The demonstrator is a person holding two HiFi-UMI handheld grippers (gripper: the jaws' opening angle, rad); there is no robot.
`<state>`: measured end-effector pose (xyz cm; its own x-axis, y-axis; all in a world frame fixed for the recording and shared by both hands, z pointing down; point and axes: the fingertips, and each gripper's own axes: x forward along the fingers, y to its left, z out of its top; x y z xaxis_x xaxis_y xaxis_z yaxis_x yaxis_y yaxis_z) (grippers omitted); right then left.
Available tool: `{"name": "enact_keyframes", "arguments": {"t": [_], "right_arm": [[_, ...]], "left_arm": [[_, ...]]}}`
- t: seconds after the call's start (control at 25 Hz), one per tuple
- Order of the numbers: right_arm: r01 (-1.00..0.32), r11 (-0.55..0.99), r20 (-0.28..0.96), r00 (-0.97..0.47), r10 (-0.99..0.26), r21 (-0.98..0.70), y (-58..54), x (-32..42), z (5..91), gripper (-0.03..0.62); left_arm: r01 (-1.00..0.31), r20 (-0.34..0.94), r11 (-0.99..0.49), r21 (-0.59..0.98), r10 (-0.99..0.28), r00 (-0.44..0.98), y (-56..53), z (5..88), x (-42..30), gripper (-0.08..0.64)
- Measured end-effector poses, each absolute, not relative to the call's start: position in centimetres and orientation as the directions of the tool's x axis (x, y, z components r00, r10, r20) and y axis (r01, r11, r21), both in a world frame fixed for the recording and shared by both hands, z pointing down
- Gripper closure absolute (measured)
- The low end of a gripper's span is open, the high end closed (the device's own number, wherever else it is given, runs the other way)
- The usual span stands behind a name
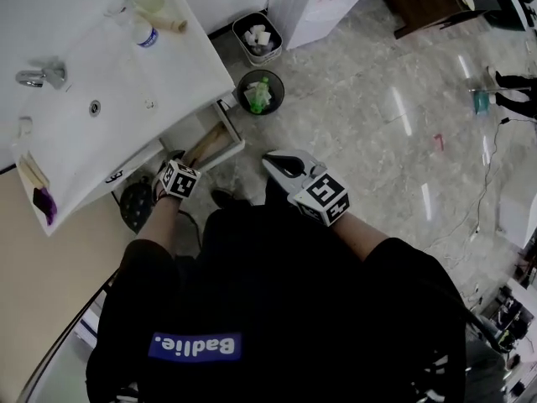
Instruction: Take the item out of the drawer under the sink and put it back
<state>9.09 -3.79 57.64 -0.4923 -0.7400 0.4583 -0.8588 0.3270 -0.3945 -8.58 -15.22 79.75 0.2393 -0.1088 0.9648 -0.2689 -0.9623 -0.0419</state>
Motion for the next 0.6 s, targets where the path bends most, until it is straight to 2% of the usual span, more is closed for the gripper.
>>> {"name": "enact_keyframes", "arguments": {"t": [0.28, 0.44, 0.6], "right_arm": [[-0.836, 0.419, 0.409, -0.541, -0.735, -0.353, -5.1, 6.9, 53.5, 0.591], [-0.825, 0.458, 0.381, -0.562, -0.734, -0.332, -6.3, 5.5, 51.5, 0.590], [-0.793, 0.518, 0.358, -0.608, -0.709, -0.321, -6.7, 3.2, 49.5, 0.591]], "left_arm": [[-0.433, 0.807, -0.900, 0.056, -0.214, 0.550, -11.9, 66.6, -5.1, 0.410], [-0.426, 0.680, -0.899, 0.099, -0.251, 0.689, -10.9, 58.4, -2.8, 0.411], [-0.400, 0.576, -0.911, 0.103, -0.274, 0.770, -9.8, 51.8, -2.0, 0.414]]}}
